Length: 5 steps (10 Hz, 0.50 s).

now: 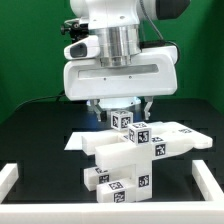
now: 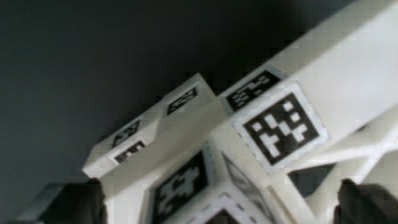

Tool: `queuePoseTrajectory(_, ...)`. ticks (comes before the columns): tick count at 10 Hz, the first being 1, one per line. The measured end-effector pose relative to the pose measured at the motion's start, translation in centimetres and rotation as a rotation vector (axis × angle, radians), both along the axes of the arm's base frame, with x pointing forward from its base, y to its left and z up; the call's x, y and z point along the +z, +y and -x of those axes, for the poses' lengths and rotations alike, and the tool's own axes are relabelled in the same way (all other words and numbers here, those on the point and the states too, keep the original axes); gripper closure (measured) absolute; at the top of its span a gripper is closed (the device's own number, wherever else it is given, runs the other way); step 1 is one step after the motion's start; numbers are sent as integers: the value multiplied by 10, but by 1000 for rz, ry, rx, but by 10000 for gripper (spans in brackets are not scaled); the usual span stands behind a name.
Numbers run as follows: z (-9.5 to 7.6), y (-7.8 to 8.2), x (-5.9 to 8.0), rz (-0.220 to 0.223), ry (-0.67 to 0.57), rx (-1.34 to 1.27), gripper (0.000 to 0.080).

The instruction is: Assemble chair

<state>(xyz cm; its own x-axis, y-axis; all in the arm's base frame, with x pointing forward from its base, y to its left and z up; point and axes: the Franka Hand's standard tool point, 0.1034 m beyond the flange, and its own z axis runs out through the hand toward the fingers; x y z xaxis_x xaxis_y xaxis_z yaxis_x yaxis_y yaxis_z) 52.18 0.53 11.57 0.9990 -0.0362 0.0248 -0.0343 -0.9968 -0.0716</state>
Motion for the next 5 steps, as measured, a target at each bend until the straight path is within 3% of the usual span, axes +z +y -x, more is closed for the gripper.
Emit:
queuePoseTrajectory(1, -1, -5, 0, 10, -22, 197, 151)
queuePoseTrajectory(3, -1, -5, -1, 15, -32, 203, 151)
queuePoseTrajectory(4, -1, -6, -1, 15, -32, 194, 252)
queuePoseTrajectory(5, -1, -6, -1, 11, -27, 118, 430)
